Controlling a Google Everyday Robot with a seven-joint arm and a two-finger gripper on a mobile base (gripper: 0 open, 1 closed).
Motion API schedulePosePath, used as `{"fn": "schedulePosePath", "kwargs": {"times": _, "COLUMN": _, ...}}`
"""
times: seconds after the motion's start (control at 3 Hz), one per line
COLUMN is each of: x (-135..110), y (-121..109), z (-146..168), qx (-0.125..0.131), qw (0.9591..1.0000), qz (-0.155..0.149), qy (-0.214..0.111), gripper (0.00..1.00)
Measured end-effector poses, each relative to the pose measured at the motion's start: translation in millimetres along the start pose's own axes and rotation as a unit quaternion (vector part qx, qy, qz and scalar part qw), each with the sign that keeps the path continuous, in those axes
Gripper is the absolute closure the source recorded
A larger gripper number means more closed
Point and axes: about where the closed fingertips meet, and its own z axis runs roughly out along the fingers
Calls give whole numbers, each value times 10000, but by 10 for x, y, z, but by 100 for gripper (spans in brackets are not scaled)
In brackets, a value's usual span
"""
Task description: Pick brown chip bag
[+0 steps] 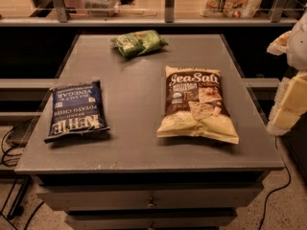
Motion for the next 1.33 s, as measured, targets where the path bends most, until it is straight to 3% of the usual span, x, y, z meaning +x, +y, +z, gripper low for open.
{"fn": "schedulePosePath", "kwargs": {"times": 0.67, "x": -72, "y": -29, "z": 84, "qx": -18, "qw": 9998, "qz": -42, "qy": -171, "gripper": 0}}
{"fn": "schedulePosePath", "kwargs": {"times": 1.0, "x": -174, "y": -27, "z": 329, "qx": -123, "qw": 9980, "qz": 85, "qy": -619, "gripper": 0}}
{"fn": "schedulePosePath", "kwargs": {"times": 1.33, "x": -384, "y": -31, "z": 594, "qx": -192, "qw": 9935, "qz": 206, "qy": -1100, "gripper": 0}}
